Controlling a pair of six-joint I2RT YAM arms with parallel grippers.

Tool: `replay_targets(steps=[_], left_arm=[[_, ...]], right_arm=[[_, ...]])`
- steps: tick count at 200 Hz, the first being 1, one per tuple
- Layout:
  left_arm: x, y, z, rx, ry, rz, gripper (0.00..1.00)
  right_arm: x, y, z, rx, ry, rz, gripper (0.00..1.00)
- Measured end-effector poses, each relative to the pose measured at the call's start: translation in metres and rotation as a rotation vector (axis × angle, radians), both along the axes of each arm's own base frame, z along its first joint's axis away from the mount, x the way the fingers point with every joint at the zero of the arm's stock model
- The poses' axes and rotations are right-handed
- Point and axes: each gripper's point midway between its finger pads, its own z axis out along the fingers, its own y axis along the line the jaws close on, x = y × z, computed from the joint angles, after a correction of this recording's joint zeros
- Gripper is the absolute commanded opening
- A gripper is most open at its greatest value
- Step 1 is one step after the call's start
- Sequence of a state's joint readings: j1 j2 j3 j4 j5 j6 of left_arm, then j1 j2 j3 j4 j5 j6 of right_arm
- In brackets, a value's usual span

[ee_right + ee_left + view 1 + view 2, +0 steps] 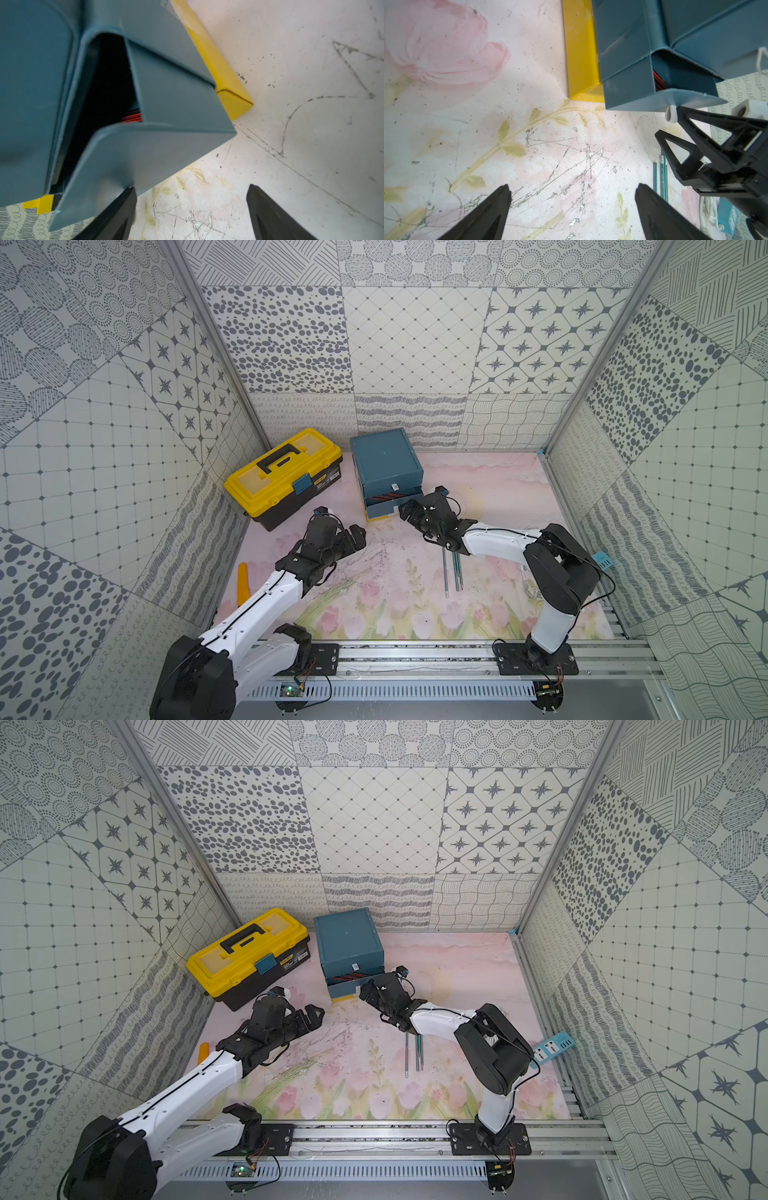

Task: Please place the pencils in the drawer according to their color
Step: Close the drawer in the storage box.

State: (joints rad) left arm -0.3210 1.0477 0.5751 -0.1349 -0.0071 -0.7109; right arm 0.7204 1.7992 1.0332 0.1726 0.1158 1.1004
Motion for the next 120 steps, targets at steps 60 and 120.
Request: replay_targets(steps=[60, 120], left_arm=[[0.006, -0.008, -0.007, -0.025, 0.014, -0.021, 0.99], [0.01, -0.014, -0.006, -0.053, 0.008, -0.032, 0.99]], right_arm=[[0.014, 0.005, -0.005, 0.07, -0.005, -0.019, 0.92], [0.025, 0.004, -0.005, 0.109, -0.024, -0.039, 0.92]])
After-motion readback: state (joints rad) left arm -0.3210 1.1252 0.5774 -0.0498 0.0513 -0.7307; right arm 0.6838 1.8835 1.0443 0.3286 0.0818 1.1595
